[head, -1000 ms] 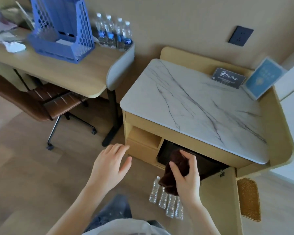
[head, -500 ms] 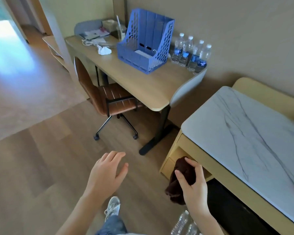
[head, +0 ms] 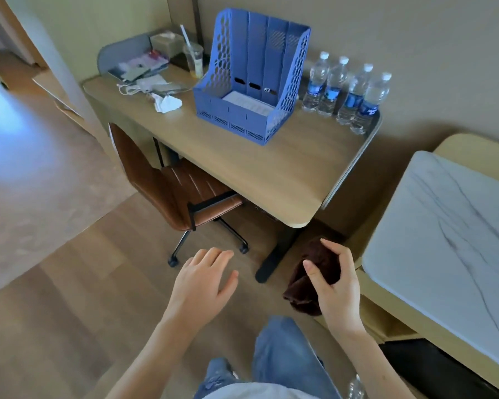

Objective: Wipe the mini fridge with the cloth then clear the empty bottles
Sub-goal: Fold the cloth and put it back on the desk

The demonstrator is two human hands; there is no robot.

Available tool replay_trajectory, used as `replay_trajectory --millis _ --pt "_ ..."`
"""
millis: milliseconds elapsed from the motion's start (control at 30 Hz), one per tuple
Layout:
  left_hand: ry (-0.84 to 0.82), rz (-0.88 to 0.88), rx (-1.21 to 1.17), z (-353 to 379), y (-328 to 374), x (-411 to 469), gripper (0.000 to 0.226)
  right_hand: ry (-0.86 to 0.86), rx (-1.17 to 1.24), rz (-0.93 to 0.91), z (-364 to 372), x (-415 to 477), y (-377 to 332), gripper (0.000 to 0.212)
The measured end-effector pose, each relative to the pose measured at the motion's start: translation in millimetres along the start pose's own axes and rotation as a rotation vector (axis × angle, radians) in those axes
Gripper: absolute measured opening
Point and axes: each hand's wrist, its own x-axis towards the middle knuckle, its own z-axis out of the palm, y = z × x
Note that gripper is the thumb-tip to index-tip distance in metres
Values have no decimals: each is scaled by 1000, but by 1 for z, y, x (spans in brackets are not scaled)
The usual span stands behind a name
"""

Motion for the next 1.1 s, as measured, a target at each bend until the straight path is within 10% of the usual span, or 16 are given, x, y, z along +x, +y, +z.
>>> replay_trajectory --millis 733,1100 --pt "-155 288 -91 79 35 375 44 93 33 2 18 334 33 47" --pt "-758 42 -928 134 33 455 39 211 157 85 39 385 35 35"
